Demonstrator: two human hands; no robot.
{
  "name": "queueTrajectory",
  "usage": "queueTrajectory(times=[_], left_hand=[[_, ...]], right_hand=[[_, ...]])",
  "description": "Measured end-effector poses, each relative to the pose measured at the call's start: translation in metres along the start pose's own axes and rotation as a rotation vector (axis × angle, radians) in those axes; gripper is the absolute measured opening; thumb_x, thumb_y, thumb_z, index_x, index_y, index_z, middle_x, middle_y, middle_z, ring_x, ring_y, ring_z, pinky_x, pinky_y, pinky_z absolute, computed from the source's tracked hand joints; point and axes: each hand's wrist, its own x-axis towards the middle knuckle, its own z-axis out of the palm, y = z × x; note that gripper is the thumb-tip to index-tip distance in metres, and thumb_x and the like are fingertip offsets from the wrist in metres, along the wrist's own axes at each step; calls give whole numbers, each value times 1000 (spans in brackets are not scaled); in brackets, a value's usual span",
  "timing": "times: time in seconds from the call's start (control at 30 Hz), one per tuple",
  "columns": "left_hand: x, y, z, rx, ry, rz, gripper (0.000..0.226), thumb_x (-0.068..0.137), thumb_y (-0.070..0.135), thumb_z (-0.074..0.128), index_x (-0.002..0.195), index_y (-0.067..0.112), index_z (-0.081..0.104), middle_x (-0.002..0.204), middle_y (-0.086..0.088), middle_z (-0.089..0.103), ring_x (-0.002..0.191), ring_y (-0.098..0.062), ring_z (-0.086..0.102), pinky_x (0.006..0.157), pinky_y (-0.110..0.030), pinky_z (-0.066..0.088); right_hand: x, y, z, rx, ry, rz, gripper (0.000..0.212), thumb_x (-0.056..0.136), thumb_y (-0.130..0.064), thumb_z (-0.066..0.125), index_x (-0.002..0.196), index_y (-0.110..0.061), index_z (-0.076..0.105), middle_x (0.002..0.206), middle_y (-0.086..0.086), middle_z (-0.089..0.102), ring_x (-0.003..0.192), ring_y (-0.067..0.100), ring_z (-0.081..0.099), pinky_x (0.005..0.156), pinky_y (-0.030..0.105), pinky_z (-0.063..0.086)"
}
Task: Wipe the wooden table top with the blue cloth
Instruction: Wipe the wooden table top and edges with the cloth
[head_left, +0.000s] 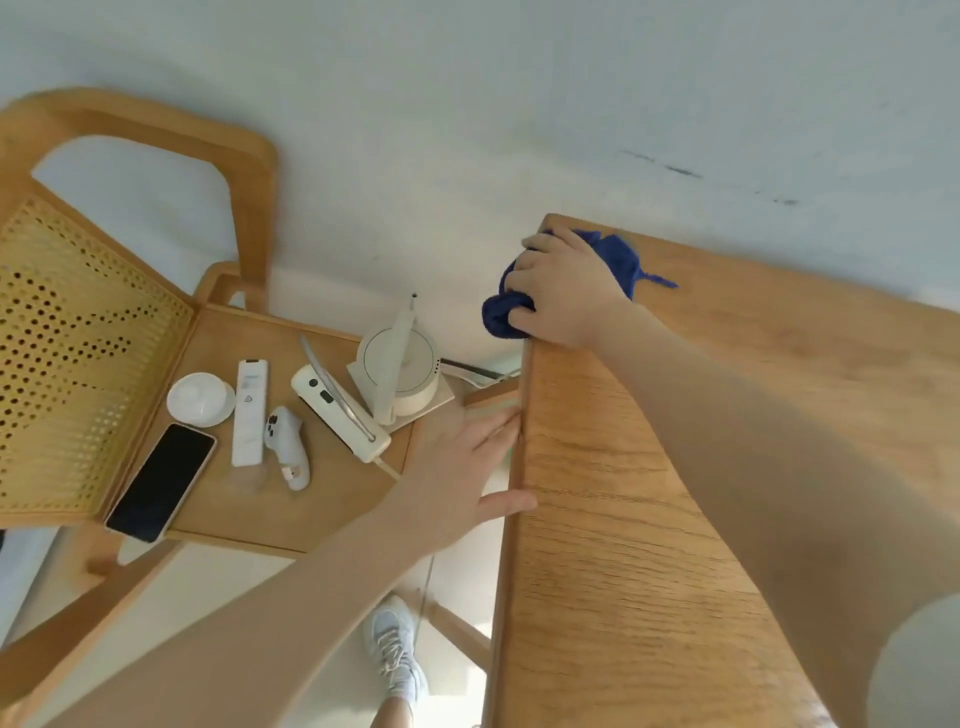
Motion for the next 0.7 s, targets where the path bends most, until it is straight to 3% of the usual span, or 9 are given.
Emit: queueTrajectory(times=[0.07, 0.17, 0.27, 0.33, 0.43, 0.57, 0.63, 0.7], left_hand=[[-3, 3, 1, -49, -4, -49, 77, 89, 49, 48, 149, 15, 13, 155, 6, 17, 139, -9, 19, 114, -22, 17], [-4, 4, 3, -40, 19, -53, 73, 91, 50, 44, 149, 17, 15, 154, 9, 21, 132, -7, 35, 99, -14, 27], [-5, 2, 10, -40, 23, -68, 71, 92, 51, 40, 150, 22, 10, 155, 15, 15, 128, -5, 39, 93, -16, 33], [-7, 3, 12, -55, 50, -75, 69, 93, 48, 40, 150, 22, 12, 155, 13, 17, 130, -6, 38, 96, -17, 32], [-12, 7, 18, -4, 143, -76, 64, 94, 46, 40, 147, 14, 25, 144, 2, 39, 125, -13, 42, 99, -22, 32], [-27, 17, 25, -216, 253, -148, 44, 93, 43, 45, 127, 15, 54, 111, 4, 62, 96, -13, 58, 71, -13, 38], [-36, 20, 18, -465, 138, -200, 39, 92, 34, 53, 130, 24, 50, 123, 18, 54, 108, 2, 49, 82, -2, 34], [-43, 17, 10, -554, 28, -230, 44, 92, 33, 54, 135, 27, 46, 136, 17, 46, 122, 6, 39, 97, -6, 29]], right_hand=[[-31, -17, 2, 39, 32, -134, 39, 76, -39, 36, 77, -16, 67, 78, 0, 65, 96, 27, 55, 100, 40, 29], [-49, -20, 2, 15, 49, -236, 42, 81, -47, 38, 82, -18, 68, 81, -1, 66, 97, 25, 57, 106, 39, 19], [-21, -7, -1, -30, 3, -64, 52, 81, -46, 27, 92, -17, 68, 99, 0, 68, 118, 25, 49, 112, 44, 8], [-8, -5, 0, -51, 23, 3, 51, 81, -44, 28, 90, -14, 69, 101, 1, 68, 121, 26, 45, 112, 44, 10], [-35, -20, 2, 36, 46, -113, 45, 79, -44, 37, 82, -13, 69, 87, 2, 69, 108, 30, 54, 102, 43, 28], [-92, -55, 7, 114, 30, -250, 44, 87, -43, 34, 89, -18, 70, 91, -2, 69, 107, 27, 56, 107, 42, 24], [-85, -54, 5, 95, 15, -284, 48, 90, -44, 30, 84, -18, 69, 85, -2, 69, 98, 27, 58, 105, 42, 26], [-61, -43, 4, 50, 21, -235, 54, 90, -42, 24, 75, -16, 68, 78, 0, 69, 89, 27, 58, 102, 43, 31]])
